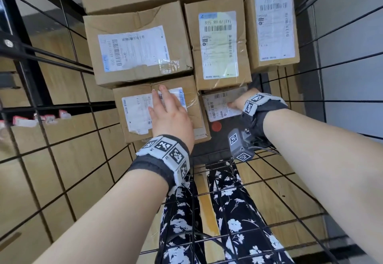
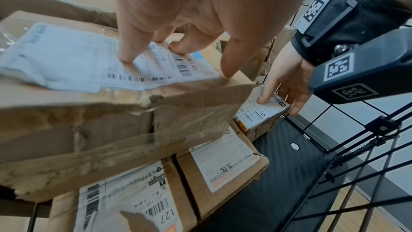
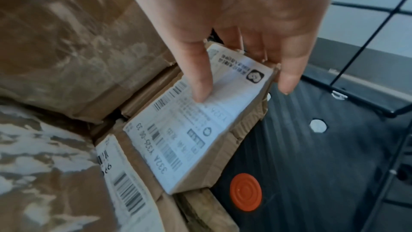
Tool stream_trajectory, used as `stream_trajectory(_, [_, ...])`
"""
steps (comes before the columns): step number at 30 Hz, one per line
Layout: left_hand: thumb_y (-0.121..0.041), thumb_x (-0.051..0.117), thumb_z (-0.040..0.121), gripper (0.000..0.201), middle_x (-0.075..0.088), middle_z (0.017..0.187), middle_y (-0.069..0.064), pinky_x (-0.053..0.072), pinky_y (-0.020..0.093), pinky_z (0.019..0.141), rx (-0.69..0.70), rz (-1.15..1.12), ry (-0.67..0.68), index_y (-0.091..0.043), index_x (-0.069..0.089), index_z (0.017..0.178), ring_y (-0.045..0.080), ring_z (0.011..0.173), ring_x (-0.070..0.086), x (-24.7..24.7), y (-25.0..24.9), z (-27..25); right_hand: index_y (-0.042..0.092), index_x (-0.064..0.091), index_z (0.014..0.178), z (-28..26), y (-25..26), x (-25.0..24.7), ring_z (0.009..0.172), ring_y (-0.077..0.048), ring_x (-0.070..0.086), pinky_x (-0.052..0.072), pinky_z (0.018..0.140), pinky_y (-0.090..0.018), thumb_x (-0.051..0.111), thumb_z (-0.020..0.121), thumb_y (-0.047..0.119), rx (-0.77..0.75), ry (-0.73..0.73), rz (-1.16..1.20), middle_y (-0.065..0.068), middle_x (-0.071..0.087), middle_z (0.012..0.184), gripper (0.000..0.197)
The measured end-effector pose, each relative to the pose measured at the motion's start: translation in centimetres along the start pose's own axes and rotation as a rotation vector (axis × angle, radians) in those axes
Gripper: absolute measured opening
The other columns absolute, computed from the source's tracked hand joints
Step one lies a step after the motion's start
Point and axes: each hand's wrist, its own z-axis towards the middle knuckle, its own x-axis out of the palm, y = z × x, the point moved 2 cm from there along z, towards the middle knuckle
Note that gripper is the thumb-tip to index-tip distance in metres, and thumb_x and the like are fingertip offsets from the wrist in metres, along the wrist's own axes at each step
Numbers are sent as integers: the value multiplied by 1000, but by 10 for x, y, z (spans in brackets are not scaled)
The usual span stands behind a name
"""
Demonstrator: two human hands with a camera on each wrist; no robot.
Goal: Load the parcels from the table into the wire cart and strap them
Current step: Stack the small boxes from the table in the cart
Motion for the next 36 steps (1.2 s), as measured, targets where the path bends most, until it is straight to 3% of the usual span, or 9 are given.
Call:
stream_trajectory(3, [-33, 39, 95, 71, 8, 152, 30, 11, 55, 116, 4, -7, 40, 10, 13, 145, 48, 142, 0, -2, 4, 1, -1, 57, 117, 9, -1, 3, 85, -19, 57, 49, 94, -42, 69, 80, 42, -44, 18, -27, 0, 60, 92, 58])
stream_trajectory(6, [-30, 41, 93, 72, 2, 154, 28, 11, 51, 117, 20, -33, 91, 6, 9, 147, 46, 142, -2, -13, 8, -3, 11, 65, 112, 13, -2, -3, 67, -21, 54, 53, 88, -42, 75, 69, 45, -9, 52, -117, -5, 56, 71, 56])
stream_trajectory(9, [-22, 44, 93, 74, -8, 156, 19, 14, 44, 117, 1, -172, 160, 1, 2, 149, 38, 144, -5, -30, 15, -12, 5, 67, 110, -19, 2, -17, 72, -19, 59, 56, 73, -24, 71, 78, 33, -100, 20, -57, -2, 61, 77, 42])
stream_trajectory(14, [-22, 42, 96, 52, -1, 158, 8, 25, 41, 113, -19, -371, 163, -9, 29, 145, 27, 145, 6, -56, 31, -22, 3, 63, 108, -65, 4, -24, 102, -34, 62, 48, 95, -49, 68, 76, 26, -182, 26, 140, -16, 65, 111, 40])
stream_trajectory(18, [-25, 37, 98, 46, 5, 157, 11, 25, 38, 113, 27, -381, 132, -9, 35, 141, 30, 141, 20, -83, 42, -38, 4, 61, 112, -101, 11, -39, 116, -36, 57, 46, 100, -47, 64, 82, 14, -295, 7, 262, -20, 60, 122, 32])
stream_trajectory(22, [-29, 40, 98, 39, 29, 146, 9, 41, 39, 99, 12, -431, 88, -11, 45, 133, 29, 128, 40, -117, 55, -61, -4, 59, 119, -138, 30, -59, 71, -17, 62, 54, 67, -25, 59, 88, 9, -348, 57, 406, -6, 62, 79, 33])
stream_trajectory(25, [-29, 43, 96, 36, 41, 132, 7, 45, 40, 92, 5, -470, 17, -13, 50, 128, 28, 116, 48, -147, 66, -81, -1, 60, 117, -178, 40, -75, 60, -11, 58, 49, 49, -17, 61, 86, 8, -394, 4, 417, -4, 60, 77, 33])
stream_trajectory(31, [-25, 38, 99, 42, 37, 142, 12, 38, 37, 103, 45, -518, -86, -10, 38, 139, 29, 127, 44, -214, 100, -138, 3, 66, 112, -271, 50, -107, 87, -24, 64, 55, 84, -36, 64, 82, 16, -513, -195, 225, -13, 68, 105, 33])
stream_trajectory(36, [-23, 39, 98, 36, 52, 133, 10, 46, 38, 99, 46, -588, -311, -14, 49, 132, 28, 116, 55, -273, 144, -191, 2, 68, 105, -361, 65, -142, 96, -28, 68, 56, 87, -41, 62, 86, 22, -627, -335, 150, -14, 71, 101, 29])
